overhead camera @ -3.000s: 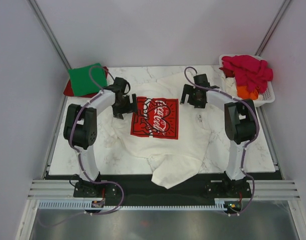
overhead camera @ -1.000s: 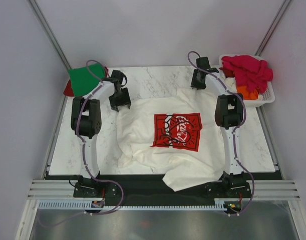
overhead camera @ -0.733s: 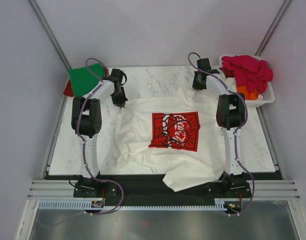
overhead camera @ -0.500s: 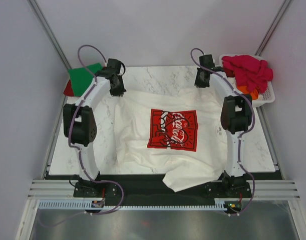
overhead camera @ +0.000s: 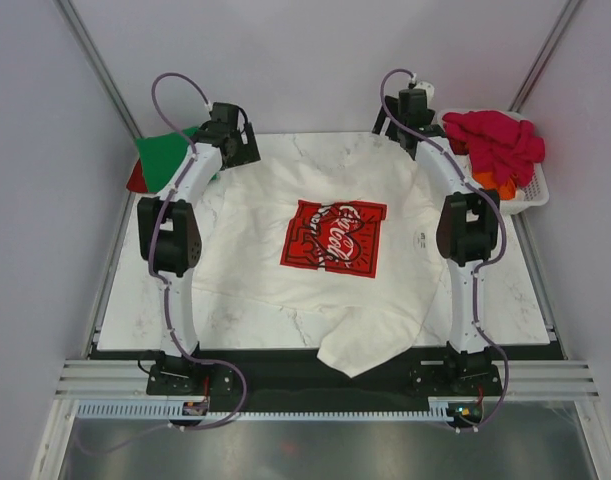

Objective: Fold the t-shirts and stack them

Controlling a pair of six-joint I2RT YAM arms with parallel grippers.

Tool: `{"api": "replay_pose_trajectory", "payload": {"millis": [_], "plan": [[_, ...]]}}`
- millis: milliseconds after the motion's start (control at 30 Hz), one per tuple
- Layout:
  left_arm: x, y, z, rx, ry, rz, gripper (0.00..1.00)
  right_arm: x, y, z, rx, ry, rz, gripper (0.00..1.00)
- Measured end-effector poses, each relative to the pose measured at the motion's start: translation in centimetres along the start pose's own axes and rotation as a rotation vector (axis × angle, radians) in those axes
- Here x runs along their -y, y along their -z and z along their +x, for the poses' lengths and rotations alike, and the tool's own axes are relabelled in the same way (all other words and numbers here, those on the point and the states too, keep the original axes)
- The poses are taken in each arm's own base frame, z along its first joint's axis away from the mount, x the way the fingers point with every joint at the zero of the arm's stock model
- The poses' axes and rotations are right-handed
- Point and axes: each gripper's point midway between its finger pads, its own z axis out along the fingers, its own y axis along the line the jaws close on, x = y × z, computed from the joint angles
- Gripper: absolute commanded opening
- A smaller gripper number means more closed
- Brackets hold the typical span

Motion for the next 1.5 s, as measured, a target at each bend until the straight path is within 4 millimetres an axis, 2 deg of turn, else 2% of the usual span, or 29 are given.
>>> {"api": "replay_pose_trajectory", "payload": {"millis": [67,133,200,267,367,467,533,600,700,800,933,1033,1167,1233,1300,1500], "plan": [[-0.9,-2.4,3.1,-0.097,-0.01,-0.036,0.97,1.2,-1.4,4.4,-0.101,0.028,0.038,0.98],[-2.4,-2.6,6.7,-0.211,-0.019,-0.082,0.96,2.7,-1.4,8.5,-0.198,0.057,0.08,0.98],[-3.1,-1.5,8.2,-0.259,-0.02,-0.101,0.95,3.5,-0.6,10.8,-0.257,0.078,0.104,0.98],[-3.6,0.6,9.1,-0.279,-0.021,-0.108,0.95,3.8,1.2,12.1,-0.299,0.096,0.117,0.98],[-4.1,4.6,9.5,-0.26,-0.013,-0.1,0.95,3.1,4.6,11.8,-0.304,0.108,0.103,0.98],[-4.7,8.3,10.5,-0.244,0.008,-0.084,0.95,1.3,8.0,9.5,-0.256,0.093,0.047,0.98],[-4.8,9.2,11.7,-0.253,0.03,-0.061,0.94,0.0,9.2,8.3,-0.227,0.078,0.001,0.98],[-4.8,9.1,13.7,-0.294,0.045,-0.047,0.93,-1.2,9.5,7.8,-0.213,0.059,-0.046,0.98],[-5.0,7.7,18.0,-0.4,0.069,-0.039,0.93,-2.5,7.9,9.1,-0.244,0.048,-0.107,0.98],[-5.2,6.7,21.4,-0.492,0.09,-0.038,0.92,-4.2,4.1,11.1,-0.291,0.045,-0.157,0.98],[-4.8,6.2,23.4,-0.539,0.121,-0.014,0.92,-5.3,-0.9,14.6,-0.348,0.037,-0.195,0.98],[-4.2,6.0,23.2,-0.526,0.143,0.013,0.92,-4.8,-2.7,17.4,-0.397,0.036,-0.192,0.98],[-3.8,6.0,23.3,-0.509,0.172,0.042,0.93,-5.7,-3.8,16.1,-0.363,-0.001,-0.222,0.98],[-3.7,6.3,23.4,-0.491,0.191,0.062,0.93,-5.6,-5.1,16.3,-0.354,-0.027,-0.229,0.98],[-3.5,6.8,23.9,-0.478,0.21,0.091,0.93,-5.8,-6.6,15.5,-0.317,-0.061,-0.248,0.98],[-3.6,10.1,26.4,-0.461,0.264,0.172,0.93,-5.0,-9.7,13.2,-0.234,-0.157,-0.285,0.98]]}}
